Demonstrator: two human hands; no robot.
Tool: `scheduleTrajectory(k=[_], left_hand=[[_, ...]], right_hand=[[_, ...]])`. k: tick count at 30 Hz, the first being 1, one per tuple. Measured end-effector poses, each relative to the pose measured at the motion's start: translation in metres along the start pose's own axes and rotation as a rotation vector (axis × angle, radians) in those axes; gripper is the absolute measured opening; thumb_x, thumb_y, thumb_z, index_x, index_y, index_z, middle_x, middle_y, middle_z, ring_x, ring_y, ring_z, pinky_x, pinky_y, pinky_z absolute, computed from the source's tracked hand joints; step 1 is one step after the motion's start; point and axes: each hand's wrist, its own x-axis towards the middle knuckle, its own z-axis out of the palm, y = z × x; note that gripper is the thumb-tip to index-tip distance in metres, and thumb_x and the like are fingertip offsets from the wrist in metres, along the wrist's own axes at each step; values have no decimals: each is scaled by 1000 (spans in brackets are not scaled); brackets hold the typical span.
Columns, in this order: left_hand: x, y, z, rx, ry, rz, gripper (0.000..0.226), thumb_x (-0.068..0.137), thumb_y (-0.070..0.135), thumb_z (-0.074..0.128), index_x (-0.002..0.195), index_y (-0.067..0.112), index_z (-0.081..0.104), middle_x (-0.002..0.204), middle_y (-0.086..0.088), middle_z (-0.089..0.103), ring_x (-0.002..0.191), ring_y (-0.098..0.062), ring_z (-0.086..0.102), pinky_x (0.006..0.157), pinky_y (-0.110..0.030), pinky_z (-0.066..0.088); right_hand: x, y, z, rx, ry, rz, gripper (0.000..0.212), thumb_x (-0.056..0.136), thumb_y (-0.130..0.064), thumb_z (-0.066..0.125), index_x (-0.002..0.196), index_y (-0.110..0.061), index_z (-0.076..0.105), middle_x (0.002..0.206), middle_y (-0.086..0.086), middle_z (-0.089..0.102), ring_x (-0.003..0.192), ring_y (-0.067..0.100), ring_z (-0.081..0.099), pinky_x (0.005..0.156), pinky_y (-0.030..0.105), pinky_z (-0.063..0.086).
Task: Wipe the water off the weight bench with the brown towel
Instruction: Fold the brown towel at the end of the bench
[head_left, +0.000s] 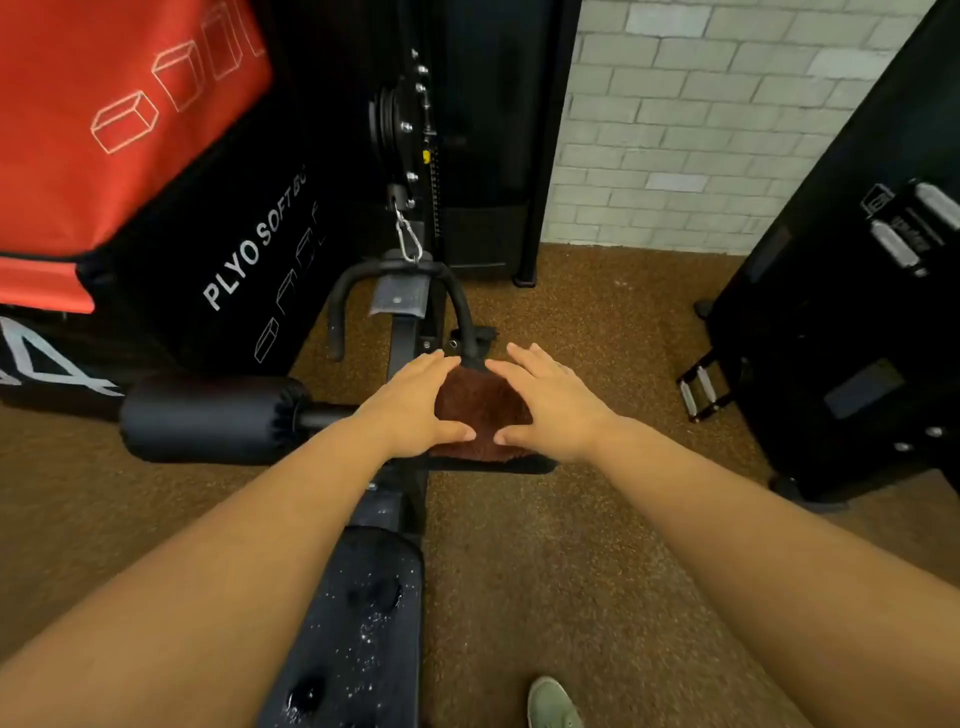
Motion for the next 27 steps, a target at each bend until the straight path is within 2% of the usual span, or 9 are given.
scheduleTrajectory(k=[3,6,11,14,18,23,25,27], left_hand=[[7,-6,8,89,-41,34,99,74,47,72,149,23,11,158,0,5,143,-15,1,115,-35,9],[10,-12,18,105,-25,56,98,75,47,71,149,23,12,157,-2,9,143,-17,6,116,-36,9],[8,-14,24,155,80,73,95,71,46,75,147,21,22,154,-2,22,143,-19,11,115,-37,0],[6,-9,25,206,119,53,90,70,44,76,144,21,30,151,-1,29,142,-17,15,115,-36,0],[0,-4,28,256,199,40,75,71,42,74,137,25,41,145,2,40,134,-14,32,114,-36,7],[-13,1,26,299,368,93,32,79,28,68,110,26,61,115,4,62,113,-15,53,110,-32,17],[-22,3,23,324,345,134,24,80,28,66,104,27,63,107,3,64,110,-17,54,108,-31,20],[-35,1,23,297,270,166,23,79,27,67,102,26,64,109,1,64,116,-18,51,107,-31,23]], right_hand=[[13,-2,6,-10,-29,-12,99,78,-47,71,153,-28,10,162,1,0,148,22,-7,118,44,3],[23,-3,15,-3,-64,-13,106,75,-44,75,153,-26,6,162,2,0,148,21,-6,118,44,1],[22,0,24,9,-20,10,105,73,-47,75,153,-23,11,159,2,17,146,19,14,117,41,8],[12,-3,29,-53,60,5,98,77,-49,71,153,-21,16,156,2,24,143,21,19,115,39,13],[3,-14,32,-157,153,20,82,83,-45,66,150,-20,25,146,2,37,133,25,32,110,39,22],[-12,-21,31,-215,255,-16,46,92,-28,55,137,-24,49,129,2,52,120,26,44,101,36,28],[-22,-24,32,-208,243,-33,37,92,-25,53,129,-24,57,124,1,57,115,25,48,98,35,29],[-34,-29,39,-185,200,-9,33,92,-31,55,124,-26,60,119,-1,60,113,24,48,98,35,28]])
